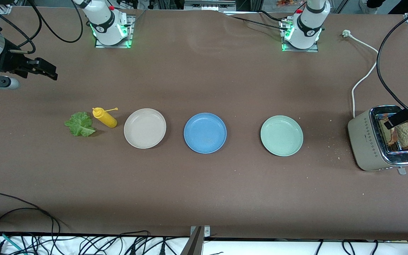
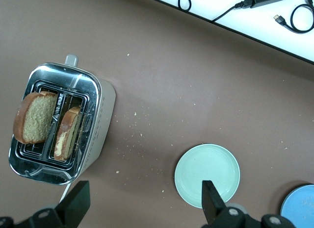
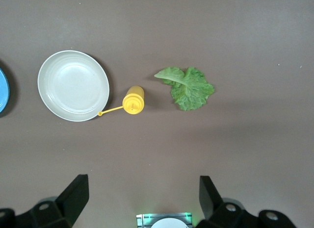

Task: Make sandwich in blue plate with both arms

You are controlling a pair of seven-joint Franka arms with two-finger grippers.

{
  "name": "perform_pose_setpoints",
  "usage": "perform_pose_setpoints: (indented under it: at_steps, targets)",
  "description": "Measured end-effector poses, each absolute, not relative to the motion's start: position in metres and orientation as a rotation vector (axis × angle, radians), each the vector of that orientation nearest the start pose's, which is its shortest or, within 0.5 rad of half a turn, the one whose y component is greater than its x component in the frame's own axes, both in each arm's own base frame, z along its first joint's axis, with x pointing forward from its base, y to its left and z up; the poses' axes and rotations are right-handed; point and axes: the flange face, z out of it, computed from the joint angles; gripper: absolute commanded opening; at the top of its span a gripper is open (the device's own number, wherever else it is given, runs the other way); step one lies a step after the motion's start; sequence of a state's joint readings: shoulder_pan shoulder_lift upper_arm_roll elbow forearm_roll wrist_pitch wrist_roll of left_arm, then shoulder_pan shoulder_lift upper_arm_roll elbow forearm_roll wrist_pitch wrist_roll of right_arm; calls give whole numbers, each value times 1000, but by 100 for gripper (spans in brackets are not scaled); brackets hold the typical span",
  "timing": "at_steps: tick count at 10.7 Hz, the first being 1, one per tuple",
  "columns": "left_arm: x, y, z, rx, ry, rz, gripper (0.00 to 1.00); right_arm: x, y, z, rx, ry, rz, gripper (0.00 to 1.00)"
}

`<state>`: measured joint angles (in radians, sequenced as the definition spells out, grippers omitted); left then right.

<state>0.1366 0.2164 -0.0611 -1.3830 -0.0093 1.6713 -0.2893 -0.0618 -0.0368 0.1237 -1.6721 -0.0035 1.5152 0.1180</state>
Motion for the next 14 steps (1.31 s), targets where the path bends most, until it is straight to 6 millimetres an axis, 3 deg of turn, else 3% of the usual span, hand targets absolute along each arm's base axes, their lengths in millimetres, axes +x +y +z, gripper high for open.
perform_pose_setpoints:
  at_steps: [10,14]
  targets:
    - [630,51,591,-3116,-579,-99,100,534,33,592,-3153,93,182,100]
    - [651,54,575,-3123,-581,-183,100,534,33,592,-3153,93,184,100]
